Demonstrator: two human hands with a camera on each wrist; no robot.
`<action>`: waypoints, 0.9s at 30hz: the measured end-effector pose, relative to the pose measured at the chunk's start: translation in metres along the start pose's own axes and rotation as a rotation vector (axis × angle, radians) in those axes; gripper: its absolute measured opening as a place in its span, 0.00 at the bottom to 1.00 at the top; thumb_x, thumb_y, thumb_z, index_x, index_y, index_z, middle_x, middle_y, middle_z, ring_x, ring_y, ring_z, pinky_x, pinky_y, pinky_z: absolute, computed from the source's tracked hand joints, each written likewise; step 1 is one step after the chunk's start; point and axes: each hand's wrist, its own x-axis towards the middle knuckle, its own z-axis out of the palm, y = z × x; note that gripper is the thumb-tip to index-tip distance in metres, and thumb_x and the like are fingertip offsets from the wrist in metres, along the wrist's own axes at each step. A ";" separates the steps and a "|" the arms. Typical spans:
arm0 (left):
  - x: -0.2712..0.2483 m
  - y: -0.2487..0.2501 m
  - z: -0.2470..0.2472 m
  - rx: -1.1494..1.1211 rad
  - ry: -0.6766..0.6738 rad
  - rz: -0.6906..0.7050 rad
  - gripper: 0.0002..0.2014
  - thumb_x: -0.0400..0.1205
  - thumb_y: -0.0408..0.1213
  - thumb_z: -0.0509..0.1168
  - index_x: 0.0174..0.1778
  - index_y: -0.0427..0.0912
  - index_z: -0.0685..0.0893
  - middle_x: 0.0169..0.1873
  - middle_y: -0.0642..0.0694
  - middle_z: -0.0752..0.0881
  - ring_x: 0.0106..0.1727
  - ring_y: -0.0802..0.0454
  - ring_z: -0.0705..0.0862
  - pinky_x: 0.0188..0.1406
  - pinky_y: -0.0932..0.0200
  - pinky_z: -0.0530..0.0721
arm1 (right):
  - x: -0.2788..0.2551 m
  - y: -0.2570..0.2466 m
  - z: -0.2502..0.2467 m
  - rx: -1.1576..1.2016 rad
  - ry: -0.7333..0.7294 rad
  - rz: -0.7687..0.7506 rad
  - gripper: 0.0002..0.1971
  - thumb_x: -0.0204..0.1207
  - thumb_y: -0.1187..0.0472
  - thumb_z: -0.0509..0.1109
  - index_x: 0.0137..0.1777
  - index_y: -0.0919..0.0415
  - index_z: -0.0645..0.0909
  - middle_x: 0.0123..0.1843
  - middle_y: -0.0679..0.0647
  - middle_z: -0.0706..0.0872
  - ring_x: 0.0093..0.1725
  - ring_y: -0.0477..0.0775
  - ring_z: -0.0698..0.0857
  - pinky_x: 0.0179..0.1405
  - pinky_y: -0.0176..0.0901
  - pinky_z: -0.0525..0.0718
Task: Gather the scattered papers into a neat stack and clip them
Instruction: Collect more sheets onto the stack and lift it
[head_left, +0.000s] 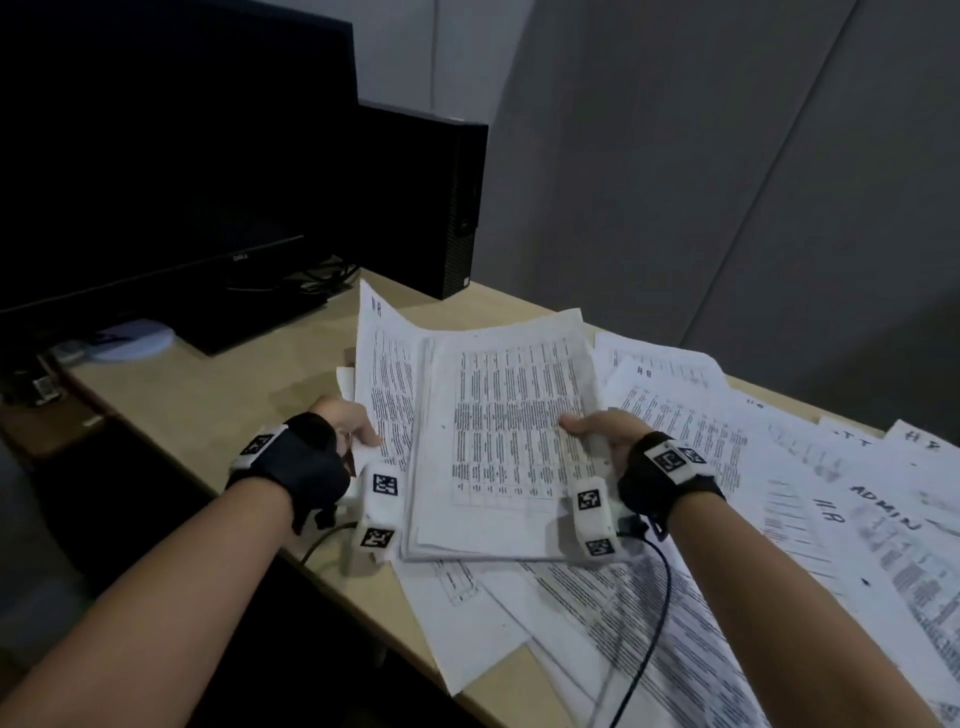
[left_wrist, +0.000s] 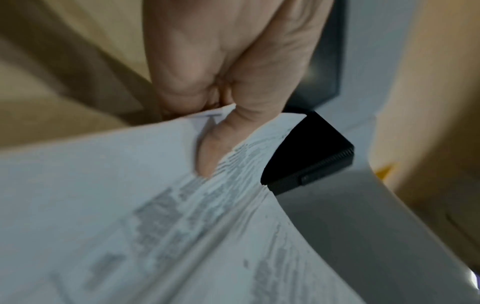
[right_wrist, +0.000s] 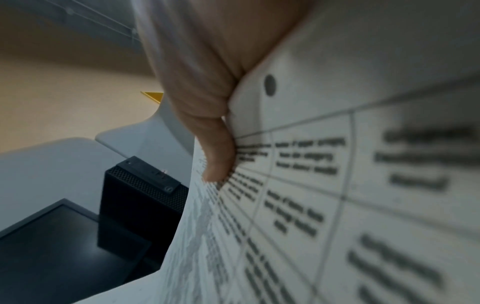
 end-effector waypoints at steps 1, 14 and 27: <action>-0.004 0.001 0.001 -0.046 -0.017 -0.011 0.14 0.72 0.14 0.64 0.53 0.22 0.80 0.53 0.33 0.82 0.55 0.40 0.80 0.61 0.46 0.76 | 0.000 -0.005 0.006 0.021 -0.010 -0.019 0.35 0.61 0.55 0.82 0.67 0.69 0.75 0.66 0.66 0.82 0.61 0.65 0.81 0.60 0.58 0.80; -0.014 -0.011 0.002 -0.351 -0.082 -0.037 0.14 0.87 0.27 0.49 0.60 0.30 0.78 0.41 0.33 0.90 0.45 0.38 0.89 0.51 0.41 0.82 | 0.021 -0.042 0.053 -0.205 -0.127 -0.065 0.21 0.71 0.51 0.74 0.52 0.66 0.74 0.39 0.57 0.80 0.38 0.56 0.80 0.48 0.52 0.84; -0.004 -0.001 -0.009 -0.629 -0.022 -0.025 0.19 0.89 0.32 0.46 0.76 0.31 0.66 0.73 0.33 0.73 0.73 0.37 0.74 0.69 0.40 0.70 | 0.004 -0.049 0.014 -0.381 -0.124 -0.107 0.06 0.77 0.65 0.68 0.40 0.58 0.75 0.41 0.54 0.80 0.41 0.52 0.80 0.56 0.49 0.82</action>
